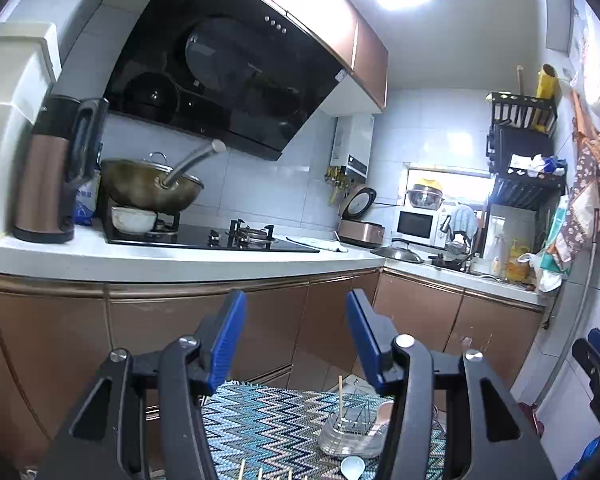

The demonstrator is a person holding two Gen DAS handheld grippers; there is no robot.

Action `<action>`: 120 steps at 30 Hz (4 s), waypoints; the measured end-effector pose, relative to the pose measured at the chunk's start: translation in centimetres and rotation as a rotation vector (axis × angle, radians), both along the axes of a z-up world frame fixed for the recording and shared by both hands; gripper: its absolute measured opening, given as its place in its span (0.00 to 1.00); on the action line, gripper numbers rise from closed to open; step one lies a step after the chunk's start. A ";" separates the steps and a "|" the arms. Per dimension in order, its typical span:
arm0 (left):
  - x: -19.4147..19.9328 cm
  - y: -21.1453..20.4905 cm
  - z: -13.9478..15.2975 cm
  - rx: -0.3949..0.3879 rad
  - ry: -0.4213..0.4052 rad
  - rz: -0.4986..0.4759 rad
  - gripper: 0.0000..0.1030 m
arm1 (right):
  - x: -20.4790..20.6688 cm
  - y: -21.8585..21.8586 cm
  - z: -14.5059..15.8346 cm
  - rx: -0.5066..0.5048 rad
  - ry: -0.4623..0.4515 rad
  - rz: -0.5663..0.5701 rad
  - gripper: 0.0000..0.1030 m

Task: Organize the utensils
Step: 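Drop chopstick into wire holder with left gripper while right gripper releases spoon there, then move left tool back to the chopsticks while right tool approaches a white spoon, then grasp another chopstick with left gripper while right gripper grasps the white spoon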

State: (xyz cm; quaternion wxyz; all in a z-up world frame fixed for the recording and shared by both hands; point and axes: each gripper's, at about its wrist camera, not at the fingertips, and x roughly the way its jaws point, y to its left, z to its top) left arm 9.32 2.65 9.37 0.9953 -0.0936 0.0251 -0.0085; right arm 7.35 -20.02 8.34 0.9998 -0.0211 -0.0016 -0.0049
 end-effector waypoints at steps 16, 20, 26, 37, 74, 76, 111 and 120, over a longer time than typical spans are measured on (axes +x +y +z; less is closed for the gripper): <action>-6.2 3.6 -0.6 -0.013 0.048 -0.050 0.49 | -5.1 0.6 0.5 0.031 0.008 0.086 0.54; -6.0 4.1 -1.6 -0.025 0.089 -0.062 0.49 | -5.0 0.2 -0.4 0.052 0.038 0.104 0.54; -4.6 4.3 -3.4 -0.014 0.151 -0.071 0.49 | -3.4 -0.7 -1.9 0.073 0.084 0.118 0.54; 3.6 3.5 -9.9 -0.026 0.375 -0.131 0.49 | 2.6 -2.5 -7.5 0.092 0.235 0.134 0.51; 23.7 -6.3 -32.3 -0.057 1.175 -0.477 0.21 | 24.4 -2.6 -28.1 0.299 0.853 0.481 0.28; 24.0 -6.3 -32.5 -0.058 1.186 -0.475 0.20 | 25.3 -2.5 -28.6 0.305 0.867 0.496 0.28; 26.4 -8.0 -35.4 -0.007 1.261 -0.454 0.12 | 30.9 -1.0 -32.7 0.318 0.985 0.595 0.13; 26.1 -6.9 -35.6 -0.006 1.258 -0.434 0.08 | 30.8 0.1 -32.9 0.288 0.970 0.584 0.05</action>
